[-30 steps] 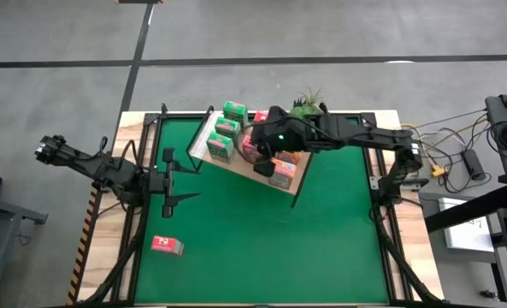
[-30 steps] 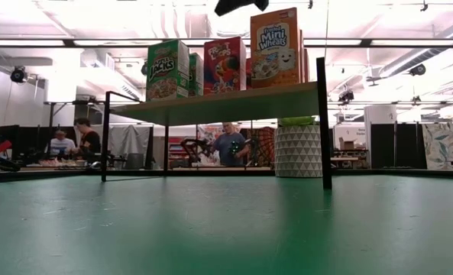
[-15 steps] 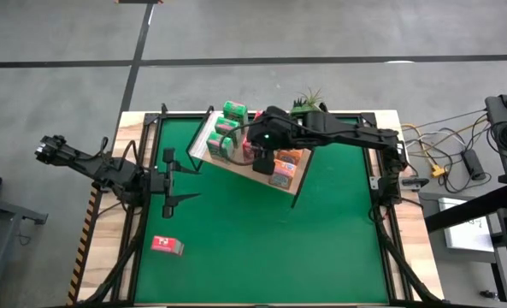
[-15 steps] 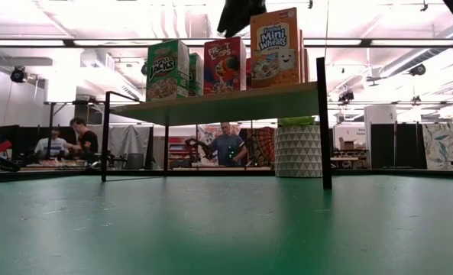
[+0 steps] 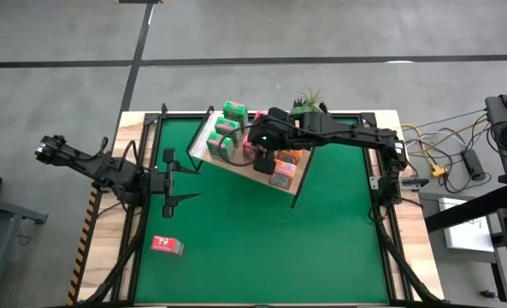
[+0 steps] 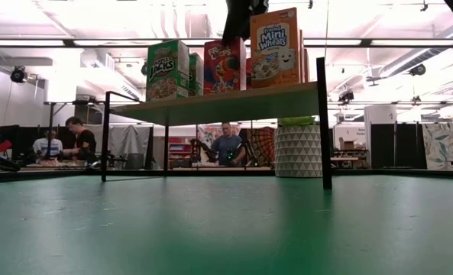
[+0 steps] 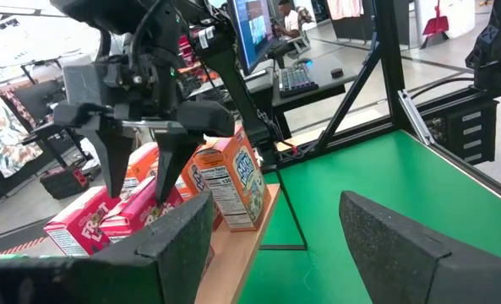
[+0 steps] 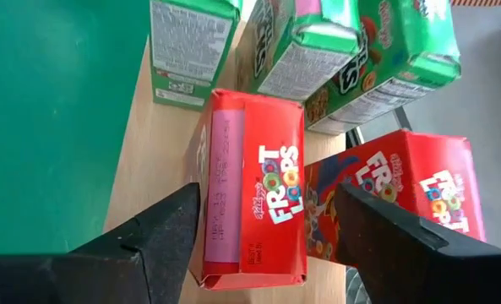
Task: Stack cereal on shelf
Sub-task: Put the top red cereal box aligned with the other red cereal box on the shelf
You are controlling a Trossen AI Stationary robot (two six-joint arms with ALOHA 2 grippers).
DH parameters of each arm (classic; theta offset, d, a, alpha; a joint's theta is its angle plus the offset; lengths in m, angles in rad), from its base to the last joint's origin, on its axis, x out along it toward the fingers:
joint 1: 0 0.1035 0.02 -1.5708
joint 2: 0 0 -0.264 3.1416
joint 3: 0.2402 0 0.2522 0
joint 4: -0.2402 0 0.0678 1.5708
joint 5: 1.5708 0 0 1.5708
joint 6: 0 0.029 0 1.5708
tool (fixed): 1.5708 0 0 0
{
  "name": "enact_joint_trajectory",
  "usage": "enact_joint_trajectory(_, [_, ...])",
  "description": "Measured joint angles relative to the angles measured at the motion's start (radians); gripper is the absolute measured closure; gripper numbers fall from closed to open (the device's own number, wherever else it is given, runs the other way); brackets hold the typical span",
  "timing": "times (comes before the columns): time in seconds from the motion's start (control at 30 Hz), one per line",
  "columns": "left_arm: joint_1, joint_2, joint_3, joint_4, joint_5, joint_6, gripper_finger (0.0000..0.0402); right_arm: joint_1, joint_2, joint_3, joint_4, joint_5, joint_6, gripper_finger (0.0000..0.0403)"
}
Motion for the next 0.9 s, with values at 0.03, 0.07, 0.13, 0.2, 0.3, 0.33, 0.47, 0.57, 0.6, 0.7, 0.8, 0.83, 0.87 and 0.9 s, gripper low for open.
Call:
enact_joint_trajectory(0.03, [0.0,0.0,0.0,0.0,0.0,0.0,0.0161,0.0,0.0,-0.006,0.0,-0.001,0.0,0.0143])
enact_joint_trajectory(0.07, [0.0,0.0,0.0,0.0,0.0,0.0,0.0161,0.0,0.0,-0.01,0.0,-0.001,0.0,0.0147])
enact_joint_trajectory(0.13, [0.0,0.0,0.0,0.0,0.0,0.0,0.0161,0.0,0.0,-0.02,0.0,-0.007,0.003,0.0155])
enact_joint_trajectory(0.2, [0.0,0.0,0.0,0.0,0.0,0.0,0.0161,0.0,0.0,-0.026,0.0,-0.034,0.003,0.0165])
enact_joint_trajectory(0.3, [0.0,0.0,0.0,0.0,0.0,0.0,0.0161,0.0,0.0,-0.026,0.001,-0.049,0.012,0.018])
enact_joint_trajectory(0.33, [0.0,0.0,0.0,0.0,0.0,0.0,0.0161,0.0,0.0,-0.026,0.001,-0.049,0.013,0.0185])
enact_joint_trajectory(0.47, [0.0,0.0,0.0,0.0,0.0,0.0,0.0161,0.0,0.0,-0.026,0.001,-0.053,0.012,0.0201])
enact_joint_trajectory(0.57, [0.0,0.0,0.0,0.0,0.0,0.0,0.0161,0.0,0.0,-0.026,0.001,-0.053,0.012,0.0206])
enact_joint_trajectory(0.6, [0.0,0.0,0.0,0.0,0.0,0.0,0.0161,0.0,0.0,-0.026,0.001,-0.053,0.012,0.0207])
enact_joint_trajectory(0.7, [0.0,0.0,0.0,0.0,0.0,0.0,0.0161,0.0,0.0,-0.026,0.001,-0.053,0.013,0.0209])
enact_joint_trajectory(0.8, [0.0,0.0,0.0,0.0,0.0,0.0,0.0161,0.0,0.0,-0.026,0.003,-0.051,0.013,0.0209])
enact_joint_trajectory(0.83, [0.0,0.0,0.0,0.0,0.0,0.0,0.0161,0.0,0.0,-0.026,0.004,-0.045,0.013,0.0209])
enact_joint_trajectory(0.87, [0.0,0.0,0.0,0.0,0.0,0.0,0.0161,-0.002,0.0,-0.026,0.004,-0.035,0.012,0.0209])
enact_joint_trajectory(0.9, [0.0,0.0,0.0,0.0,0.0,0.0,0.0161,-0.005,0.0,-0.026,0.004,-0.025,0.012,0.0209])
